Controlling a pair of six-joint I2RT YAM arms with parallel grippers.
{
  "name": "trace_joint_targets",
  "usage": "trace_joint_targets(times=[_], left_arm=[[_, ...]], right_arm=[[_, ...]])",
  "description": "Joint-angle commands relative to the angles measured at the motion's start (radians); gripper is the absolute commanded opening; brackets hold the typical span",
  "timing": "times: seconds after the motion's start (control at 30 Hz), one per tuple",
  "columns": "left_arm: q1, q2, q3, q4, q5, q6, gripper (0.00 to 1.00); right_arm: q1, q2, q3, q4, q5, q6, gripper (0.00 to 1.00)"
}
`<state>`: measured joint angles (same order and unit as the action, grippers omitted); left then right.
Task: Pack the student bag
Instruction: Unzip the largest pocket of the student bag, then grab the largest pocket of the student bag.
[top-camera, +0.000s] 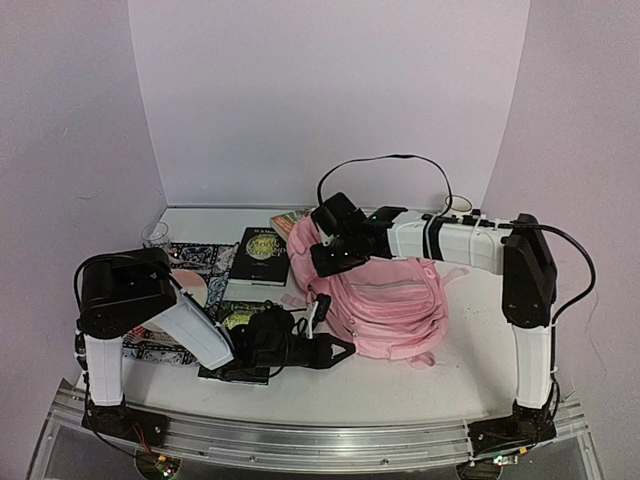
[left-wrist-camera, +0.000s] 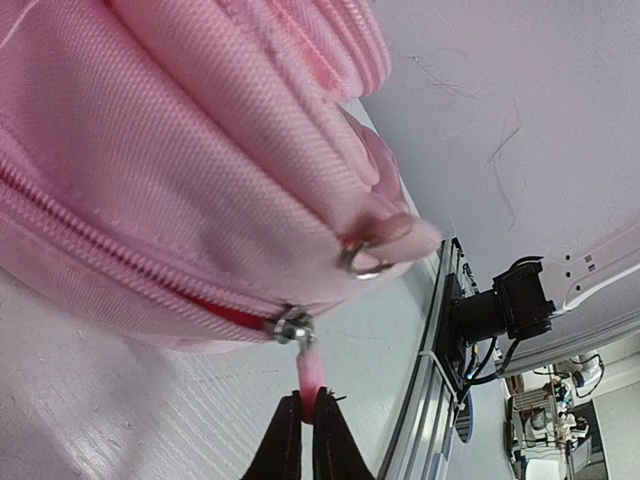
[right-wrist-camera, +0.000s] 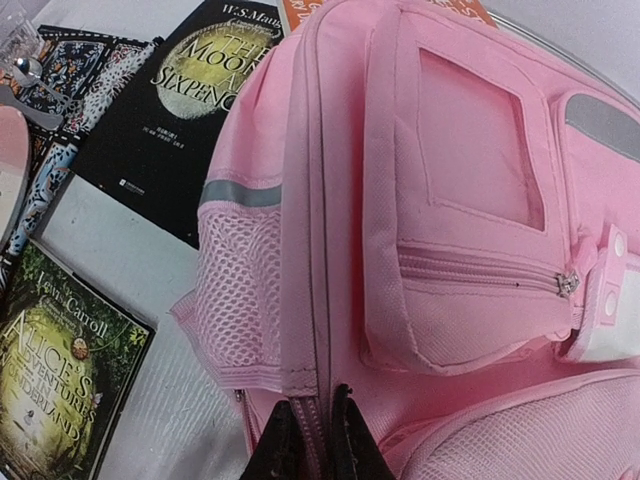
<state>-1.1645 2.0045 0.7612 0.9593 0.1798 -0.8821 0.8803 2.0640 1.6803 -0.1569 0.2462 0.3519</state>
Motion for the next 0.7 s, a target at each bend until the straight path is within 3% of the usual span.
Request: trace_joint_targets(times=[0.0, 0.2, 0.4, 0.5, 0.67], left_arm=[[-0.004, -0.090, -0.033, -0.026, -0.039, 0.037, 0.16], [0.002, -0.161, -0.070, -0.126, -0.135, 0.047, 0.34], [0.014, -0.225, -0.095, -0.247, -0.226, 0.022, 0.48], [0.042, -0.223, -0.095, -0.262, -0.210, -0.029, 0.52], [0.059, -0.227, -0.071, -0.272, -0.204, -0.062, 0.56]], right_arm=[[-0.008, -0.098, -0.050, 0.105, -0.033, -0.027, 0.12], [-0.005, -0.258, -0.217, 0.102, -0.084, 0.020, 0.29], [0.027, -0.473, -0.439, 0.097, -0.081, 0.131, 0.54], [0.052, -0.571, -0.545, 0.100, -0.085, 0.191, 0.56], [0.128, -0.688, -0.714, 0.130, -0.083, 0.298, 0.51]])
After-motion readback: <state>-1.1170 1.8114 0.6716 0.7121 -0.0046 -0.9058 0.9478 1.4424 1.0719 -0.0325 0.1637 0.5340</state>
